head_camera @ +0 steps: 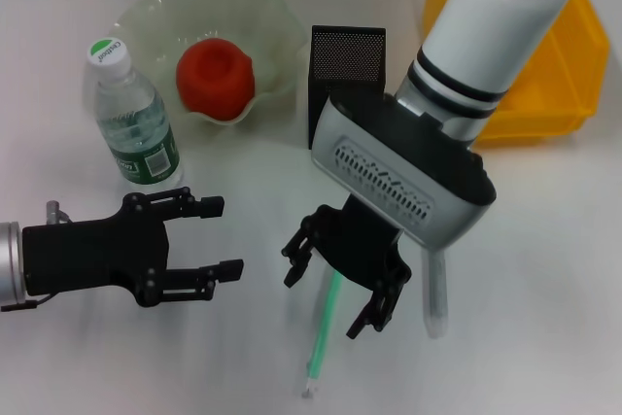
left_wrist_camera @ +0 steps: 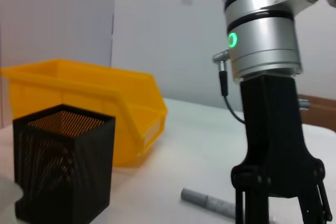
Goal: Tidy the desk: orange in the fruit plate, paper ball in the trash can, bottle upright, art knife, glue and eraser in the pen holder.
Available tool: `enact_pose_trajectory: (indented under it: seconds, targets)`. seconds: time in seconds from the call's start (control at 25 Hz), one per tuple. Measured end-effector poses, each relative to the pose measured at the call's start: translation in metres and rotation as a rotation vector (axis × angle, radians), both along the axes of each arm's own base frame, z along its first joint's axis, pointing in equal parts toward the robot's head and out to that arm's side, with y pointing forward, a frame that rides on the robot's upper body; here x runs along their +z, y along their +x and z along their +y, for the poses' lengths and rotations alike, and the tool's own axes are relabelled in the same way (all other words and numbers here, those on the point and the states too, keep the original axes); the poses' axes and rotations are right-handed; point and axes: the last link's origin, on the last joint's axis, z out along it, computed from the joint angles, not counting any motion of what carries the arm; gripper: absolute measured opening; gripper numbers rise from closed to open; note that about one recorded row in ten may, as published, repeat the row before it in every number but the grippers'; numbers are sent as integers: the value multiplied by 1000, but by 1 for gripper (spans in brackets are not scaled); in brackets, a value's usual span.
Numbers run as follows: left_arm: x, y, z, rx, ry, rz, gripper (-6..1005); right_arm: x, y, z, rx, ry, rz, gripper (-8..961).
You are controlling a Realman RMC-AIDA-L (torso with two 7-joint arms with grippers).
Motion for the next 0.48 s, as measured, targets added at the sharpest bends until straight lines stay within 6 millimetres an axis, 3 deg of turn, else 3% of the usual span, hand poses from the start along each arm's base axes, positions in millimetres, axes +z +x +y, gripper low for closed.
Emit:
enact_pose_trajectory:
  seconds: [0.48]
  targets:
    - [-2,-5,2,22,-12,40,799,-15,9,-8,64,-5,-32,789]
